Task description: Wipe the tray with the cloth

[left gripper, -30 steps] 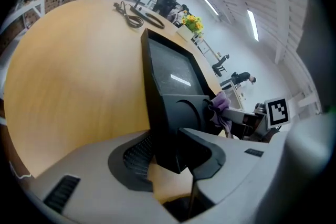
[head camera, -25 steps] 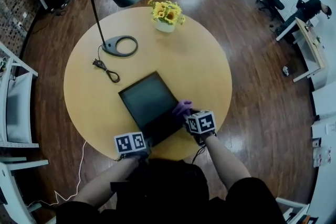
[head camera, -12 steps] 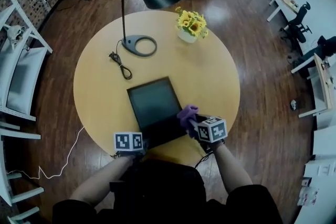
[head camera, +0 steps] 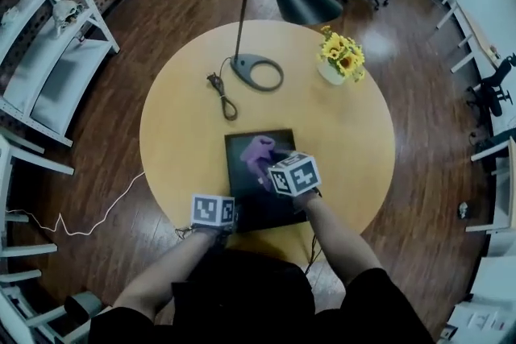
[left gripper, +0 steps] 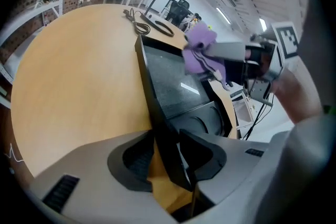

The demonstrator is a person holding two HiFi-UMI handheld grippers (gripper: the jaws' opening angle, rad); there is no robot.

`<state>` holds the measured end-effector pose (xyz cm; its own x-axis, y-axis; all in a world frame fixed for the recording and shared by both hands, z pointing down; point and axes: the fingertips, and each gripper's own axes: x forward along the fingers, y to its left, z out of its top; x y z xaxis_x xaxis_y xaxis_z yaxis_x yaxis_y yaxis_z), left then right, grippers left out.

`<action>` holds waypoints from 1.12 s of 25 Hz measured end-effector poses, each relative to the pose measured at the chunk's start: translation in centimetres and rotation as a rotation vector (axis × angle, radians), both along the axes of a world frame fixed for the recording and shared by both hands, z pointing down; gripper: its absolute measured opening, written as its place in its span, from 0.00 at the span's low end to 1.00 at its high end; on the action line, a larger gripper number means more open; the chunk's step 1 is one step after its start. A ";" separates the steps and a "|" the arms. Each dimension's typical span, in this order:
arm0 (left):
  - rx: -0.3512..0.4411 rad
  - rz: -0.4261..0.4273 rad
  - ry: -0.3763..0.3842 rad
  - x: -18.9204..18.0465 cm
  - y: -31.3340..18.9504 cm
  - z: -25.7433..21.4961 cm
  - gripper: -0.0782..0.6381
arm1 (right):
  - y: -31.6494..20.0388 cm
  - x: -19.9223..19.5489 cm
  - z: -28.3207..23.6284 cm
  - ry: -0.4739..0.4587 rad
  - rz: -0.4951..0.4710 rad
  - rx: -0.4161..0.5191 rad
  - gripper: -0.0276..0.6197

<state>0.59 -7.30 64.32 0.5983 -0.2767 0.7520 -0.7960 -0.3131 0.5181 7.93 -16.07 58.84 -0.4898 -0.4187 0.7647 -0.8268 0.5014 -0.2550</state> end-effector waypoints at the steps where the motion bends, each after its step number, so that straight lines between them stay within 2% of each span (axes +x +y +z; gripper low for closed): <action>1: 0.009 -0.006 -0.006 0.1 0.1 0.0 0.33 | -0.6 -1.3 0.5 0.005 -0.037 -0.014 0.18; 4: -0.010 -0.049 -0.004 0.0 0.1 0.2 0.32 | -1.9 -4.5 2.4 0.036 -0.124 -0.069 0.18; 6: -0.043 -0.082 0.016 0.0 0.1 0.3 0.33 | -2.9 -5.9 3.6 0.069 -0.142 -0.098 0.18; 9: -0.040 -0.102 0.023 0.0 0.3 0.5 0.33 | -4.3 -6.5 5.8 0.102 -0.088 -0.153 0.18; 12: -0.010 -0.105 0.006 -0.3 0.3 0.5 0.32 | -4.9 -6.8 6.5 0.102 -0.066 -0.154 0.18; 18: -0.016 -0.106 0.005 -1.0 0.2 0.9 0.33 | -6.0 -2.3 6.9 0.146 0.007 -0.125 0.18; 23: -0.028 -0.102 0.017 -1.1 0.4 1.1 0.33 | -6.0 4.7 7.3 0.279 0.085 -0.128 0.18; 28: -0.035 -0.111 0.030 -1.0 0.2 0.9 0.33 | -6.9 6.2 6.1 0.297 0.112 -0.063 0.18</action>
